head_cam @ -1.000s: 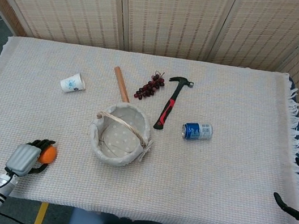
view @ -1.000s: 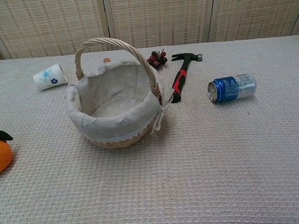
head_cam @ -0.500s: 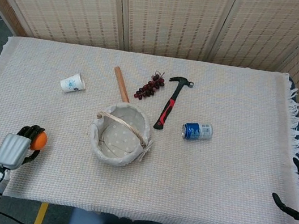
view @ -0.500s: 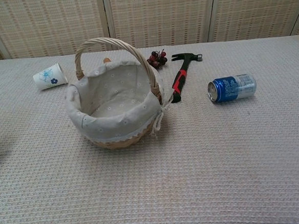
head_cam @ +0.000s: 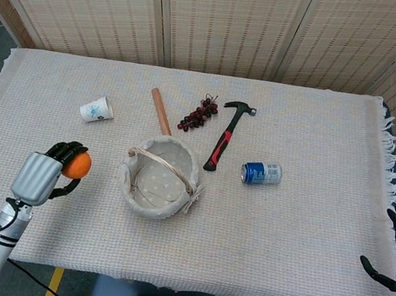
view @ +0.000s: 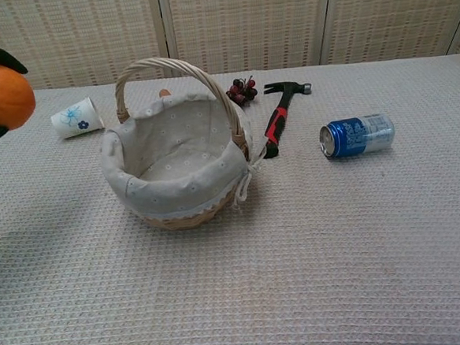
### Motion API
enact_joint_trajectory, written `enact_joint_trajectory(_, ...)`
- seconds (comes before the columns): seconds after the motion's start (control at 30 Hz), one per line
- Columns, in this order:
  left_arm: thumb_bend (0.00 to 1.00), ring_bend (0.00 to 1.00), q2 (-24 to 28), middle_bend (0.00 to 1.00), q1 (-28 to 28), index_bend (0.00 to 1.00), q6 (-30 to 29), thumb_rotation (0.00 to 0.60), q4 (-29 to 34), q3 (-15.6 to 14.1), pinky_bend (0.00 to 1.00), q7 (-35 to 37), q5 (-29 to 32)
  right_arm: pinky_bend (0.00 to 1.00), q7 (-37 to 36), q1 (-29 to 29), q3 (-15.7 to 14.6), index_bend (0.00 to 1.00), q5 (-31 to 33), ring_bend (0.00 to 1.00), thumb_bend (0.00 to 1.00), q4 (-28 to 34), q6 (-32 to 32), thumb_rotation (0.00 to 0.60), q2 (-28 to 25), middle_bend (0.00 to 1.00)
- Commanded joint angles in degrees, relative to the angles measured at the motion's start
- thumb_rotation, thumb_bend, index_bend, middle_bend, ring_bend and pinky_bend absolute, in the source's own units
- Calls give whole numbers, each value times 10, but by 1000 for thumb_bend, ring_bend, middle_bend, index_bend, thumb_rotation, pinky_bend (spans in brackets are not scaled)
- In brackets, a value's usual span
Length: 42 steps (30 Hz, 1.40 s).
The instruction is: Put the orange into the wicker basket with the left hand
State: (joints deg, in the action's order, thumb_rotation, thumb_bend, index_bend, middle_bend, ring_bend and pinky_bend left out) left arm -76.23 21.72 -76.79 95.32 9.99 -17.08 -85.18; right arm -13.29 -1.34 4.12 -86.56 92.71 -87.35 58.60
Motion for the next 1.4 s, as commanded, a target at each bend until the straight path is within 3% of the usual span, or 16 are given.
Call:
enact_joint_trajectory(0.03,602,731,-25,581,25,532,30,600,25,18,850,-16,32,213,-4,0,1,0,2,0,110,-1,0,600,-1,0)
enact_joint_trajectory(0.47,601,731,-97,582,69,532,62,600,91,45,851,-120,166,213,-11,-4,1,0,3,0,110,-2,8,600,-5,0)
enact_joint_trajectory(0.9,587,734,-135,574,103,523,36,600,139,53,860,-216,246,213,-25,-3,0,0,1,0,110,-4,7,600,-9,0)
enact_joint_trajectory(1.03,531,797,-152,567,110,510,20,600,140,54,878,-225,251,213,-25,-4,1,0,3,0,110,-4,9,600,-9,0)
enact_joint_trajectory(1.13,429,812,-157,457,114,389,15,600,140,50,879,-228,247,213,-25,-5,0,0,2,0,110,-3,11,600,-10,0)
enact_joint_trajectory(1.2,384,812,-155,291,116,224,20,600,140,45,881,-219,243,213,-25,-5,0,0,2,0,110,-3,10,600,-10,0)
enact_joint_trajectory(1.3,349,812,-143,117,116,62,32,600,147,41,886,-202,245,213,-27,-5,0,0,3,0,110,-4,10,600,-10,0)
enact_joint_trajectory(1.4,331,806,-135,68,116,8,34,600,151,37,886,-192,240,213,-25,-5,0,0,3,0,110,-3,10,600,-10,0)
